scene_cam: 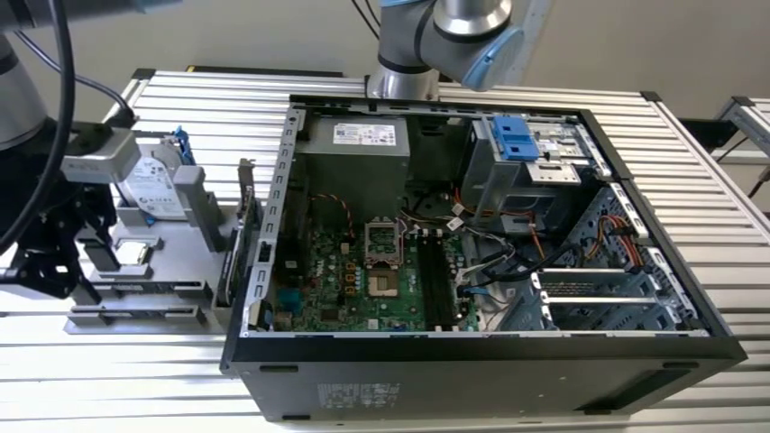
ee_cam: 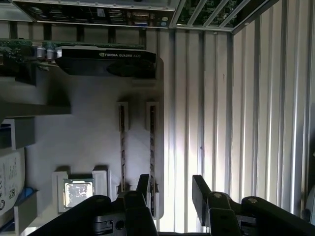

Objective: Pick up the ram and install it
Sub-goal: 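Pick up the ram and move it above insertion slot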

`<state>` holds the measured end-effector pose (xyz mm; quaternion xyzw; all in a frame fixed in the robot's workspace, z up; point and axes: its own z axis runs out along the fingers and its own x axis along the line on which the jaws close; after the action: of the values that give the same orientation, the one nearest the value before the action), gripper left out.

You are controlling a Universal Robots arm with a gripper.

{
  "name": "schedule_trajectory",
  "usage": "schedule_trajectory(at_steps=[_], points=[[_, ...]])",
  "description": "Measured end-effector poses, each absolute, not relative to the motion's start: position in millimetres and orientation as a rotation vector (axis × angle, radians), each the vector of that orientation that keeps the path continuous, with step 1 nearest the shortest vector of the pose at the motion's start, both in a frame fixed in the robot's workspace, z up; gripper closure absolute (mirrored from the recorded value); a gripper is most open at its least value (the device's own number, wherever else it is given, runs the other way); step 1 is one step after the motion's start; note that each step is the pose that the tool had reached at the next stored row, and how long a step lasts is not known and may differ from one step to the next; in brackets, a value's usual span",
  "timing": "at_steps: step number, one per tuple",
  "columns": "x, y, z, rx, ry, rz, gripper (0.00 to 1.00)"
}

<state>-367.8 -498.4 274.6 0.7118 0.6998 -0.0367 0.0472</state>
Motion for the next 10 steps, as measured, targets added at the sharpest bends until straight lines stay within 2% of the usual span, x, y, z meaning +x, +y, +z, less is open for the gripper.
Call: schedule_trajectory(at_steps=[10], points=[[-367.9,-498.4,270.0,2.166,2.13,-0.131,0.0]])
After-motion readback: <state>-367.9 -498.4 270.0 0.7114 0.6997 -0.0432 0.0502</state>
